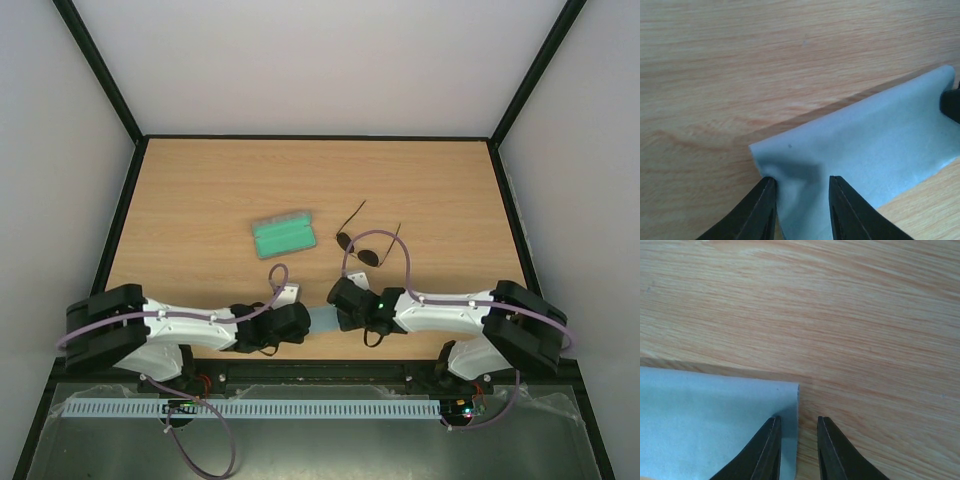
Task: Organize the sunglasses
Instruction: Pick up the glasses cleaning cloth from the center of the board.
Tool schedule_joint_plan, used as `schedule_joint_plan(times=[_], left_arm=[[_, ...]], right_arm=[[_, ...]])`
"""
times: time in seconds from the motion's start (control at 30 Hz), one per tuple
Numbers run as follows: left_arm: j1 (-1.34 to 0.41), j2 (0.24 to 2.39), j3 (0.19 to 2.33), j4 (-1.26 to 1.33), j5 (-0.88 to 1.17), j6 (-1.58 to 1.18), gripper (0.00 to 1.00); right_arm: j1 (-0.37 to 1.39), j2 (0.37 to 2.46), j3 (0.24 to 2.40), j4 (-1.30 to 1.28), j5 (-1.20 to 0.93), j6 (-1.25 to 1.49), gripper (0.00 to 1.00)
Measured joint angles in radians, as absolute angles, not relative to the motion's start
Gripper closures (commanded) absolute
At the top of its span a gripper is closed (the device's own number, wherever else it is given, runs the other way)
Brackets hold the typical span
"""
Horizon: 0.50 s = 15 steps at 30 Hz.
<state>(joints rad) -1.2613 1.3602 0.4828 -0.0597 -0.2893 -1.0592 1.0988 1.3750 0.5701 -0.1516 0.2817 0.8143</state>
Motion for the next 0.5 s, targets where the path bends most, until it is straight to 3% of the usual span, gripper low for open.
schedule_joint_plan(times=[0.2, 0.37, 0.5], left_arm=[[-1.257, 1.417, 0.502, -0.003, -0.299, -1.055, 0.78], [-1.257, 1.434, 0.498, 0.03, -0.307, -1.064, 0.92], [-1.254, 1.436, 0.492, 0.039, -0.311, -1.066, 0.96]], right_arm=[[1.098, 1.406, 0.582, -0.112, 0.273, 0.81, 0.9], [1.095, 1.418, 0.581, -0.072, 0.261, 0.809, 0.98], [1.094, 1.42, 0.58, -0.059, 0.254, 0.812, 0.99]])
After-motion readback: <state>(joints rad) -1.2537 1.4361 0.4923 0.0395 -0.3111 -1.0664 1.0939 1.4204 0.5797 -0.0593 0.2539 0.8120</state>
